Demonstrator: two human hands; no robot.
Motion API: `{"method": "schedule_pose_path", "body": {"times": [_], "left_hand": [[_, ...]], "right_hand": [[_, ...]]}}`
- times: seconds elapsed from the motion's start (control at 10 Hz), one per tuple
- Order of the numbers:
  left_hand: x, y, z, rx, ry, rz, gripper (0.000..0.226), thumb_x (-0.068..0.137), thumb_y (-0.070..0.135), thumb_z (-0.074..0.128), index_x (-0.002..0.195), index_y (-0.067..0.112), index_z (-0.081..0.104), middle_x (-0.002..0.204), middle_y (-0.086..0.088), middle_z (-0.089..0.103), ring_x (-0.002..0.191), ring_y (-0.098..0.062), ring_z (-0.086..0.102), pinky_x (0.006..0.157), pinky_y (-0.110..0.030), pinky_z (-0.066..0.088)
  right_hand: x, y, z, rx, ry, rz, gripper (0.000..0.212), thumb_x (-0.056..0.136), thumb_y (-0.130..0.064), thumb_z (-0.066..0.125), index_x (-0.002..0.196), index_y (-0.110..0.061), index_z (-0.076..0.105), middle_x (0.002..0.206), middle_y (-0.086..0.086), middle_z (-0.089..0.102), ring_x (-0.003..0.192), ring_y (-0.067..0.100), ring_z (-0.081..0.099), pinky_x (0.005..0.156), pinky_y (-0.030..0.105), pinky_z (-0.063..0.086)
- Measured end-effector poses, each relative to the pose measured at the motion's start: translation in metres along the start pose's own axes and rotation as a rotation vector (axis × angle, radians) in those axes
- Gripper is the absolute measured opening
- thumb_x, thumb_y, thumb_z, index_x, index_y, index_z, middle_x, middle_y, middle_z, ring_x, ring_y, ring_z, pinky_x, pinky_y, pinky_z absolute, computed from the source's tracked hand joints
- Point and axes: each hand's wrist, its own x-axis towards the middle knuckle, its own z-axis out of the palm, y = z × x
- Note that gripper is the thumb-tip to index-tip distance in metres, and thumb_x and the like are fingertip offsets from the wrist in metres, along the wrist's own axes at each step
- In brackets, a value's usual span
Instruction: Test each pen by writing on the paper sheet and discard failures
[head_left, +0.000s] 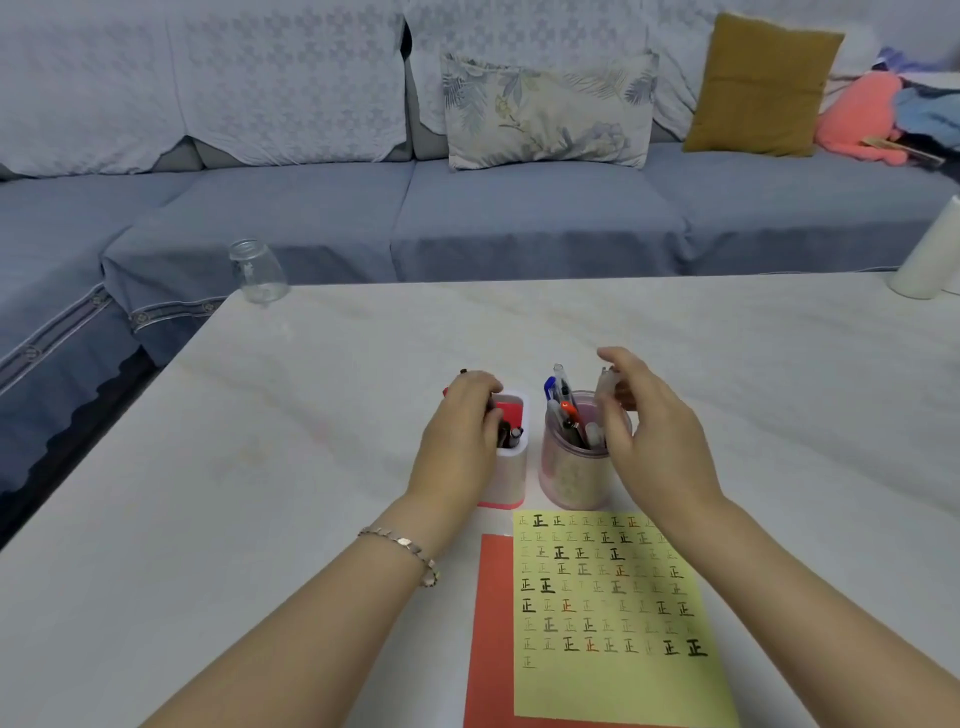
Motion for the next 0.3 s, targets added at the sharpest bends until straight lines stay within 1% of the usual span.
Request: {"method": "schedule_pose_path", "body": {"times": [0.1, 0.2, 0.3], "left_hand": [[0.002, 0.003, 0.003, 0.157, -0.092, 0.007, 0.046, 0.095, 0.002, 0.040, 0.140, 0.011, 0.034, 0.140, -0.004, 0.041, 0.123, -0.019, 0.042, 0.096, -0.018, 0.029], [0.006, 0.011, 0.003, 0.406, -0.088, 0.001, 0.051, 0.094, 0.004, 0.035, 0.143, 0.014, 0.022, 0.146, -0.007, 0.032, 0.127, -0.022, 0.029, 0.099, -0.029, 0.022], [0.007, 0.016, -0.006, 0.480, -0.130, -0.105, 0.051, 0.101, 0.021, 0.029, 0.148, 0.019, 0.009, 0.157, -0.004, 0.003, 0.139, -0.024, 0.005, 0.108, -0.037, 0.013]], "right_hand": [[0.005, -0.006, 0.000, -0.003, -0.004, 0.056, 0.028, 0.092, -0.014, 0.050, 0.118, -0.016, 0.061, 0.109, 0.001, 0.066, 0.096, 0.021, 0.062, 0.083, 0.029, 0.046], [0.011, -0.008, 0.000, -0.088, -0.099, 0.119, 0.026, 0.092, -0.016, 0.049, 0.113, -0.015, 0.065, 0.108, 0.008, 0.069, 0.099, 0.028, 0.061, 0.083, 0.039, 0.049], [0.011, -0.009, -0.007, -0.226, -0.315, 0.176, 0.027, 0.095, -0.023, 0.042, 0.104, -0.025, 0.067, 0.085, 0.006, 0.069, 0.081, 0.028, 0.059, 0.061, 0.031, 0.044]]}}
